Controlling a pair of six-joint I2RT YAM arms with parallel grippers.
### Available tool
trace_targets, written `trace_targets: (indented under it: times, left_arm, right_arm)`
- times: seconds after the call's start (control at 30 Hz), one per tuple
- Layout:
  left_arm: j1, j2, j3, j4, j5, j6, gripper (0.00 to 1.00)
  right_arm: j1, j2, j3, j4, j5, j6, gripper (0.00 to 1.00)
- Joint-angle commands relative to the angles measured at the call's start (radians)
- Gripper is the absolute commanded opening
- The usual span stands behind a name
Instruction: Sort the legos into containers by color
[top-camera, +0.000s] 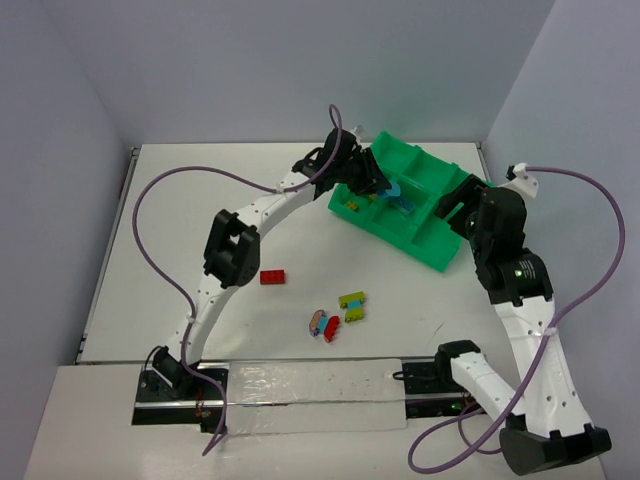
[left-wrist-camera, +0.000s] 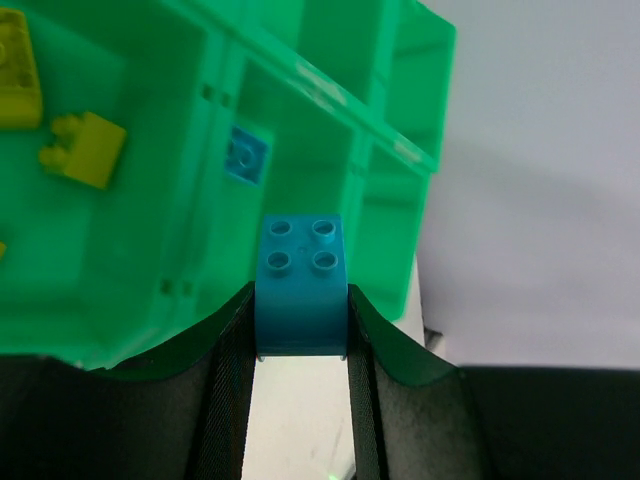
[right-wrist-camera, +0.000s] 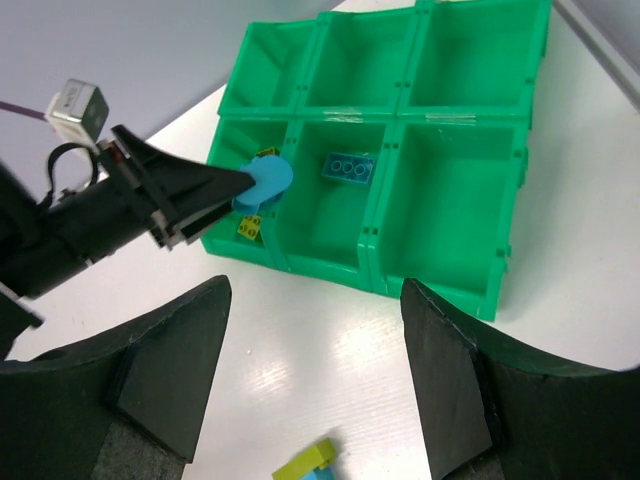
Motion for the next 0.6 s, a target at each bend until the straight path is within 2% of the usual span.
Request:
trace_targets:
  times: [0.0,0.03,0.07,0.1,0.27,0.37,0.57]
  left_arm:
    - [-0.015,0.060,0.112,0.112,-0.068,-0.018,0.01]
    - [-0.017,0.073,0.130,0.122,-0.069,-0.019,0.03]
    - [-0.031,0.093,0.152,0.139,-0.076,-0.029,0.14]
    - [-0.034,0.100,0.158,0.149,-0.079,-0.033,0.35]
    - [-0.043,0.124,0.172,0.187,-0.063,-0.053,0.76]
    - [-0.043,0.105,0.168,0.185,-0.051,-0.042,0.82]
    - [-0.042,-0.023,0.096,0.166,-0.030,-0.004,0.81]
  right_arm:
    - [0.004,-0.049,0.028,-0.075,0.028,0.002,0.76]
    - [0.004,-0.049,0.035,-0.086,0.027,0.000,0.76]
    - [0.004,-0.049,0.046,-0.107,0.026,-0.002,0.76]
    - [0.004,-0.047,0.052,-0.121,0.026,-0.004,0.76]
    - [0.004,-0.050,0.052,-0.134,0.017,-0.007,0.76]
    - [0.003,-0.046,0.050,-0.137,0.009,-0.007,0.76]
    - [0.002,-0.030,0.033,-0.120,-0.027,-0.005,0.76]
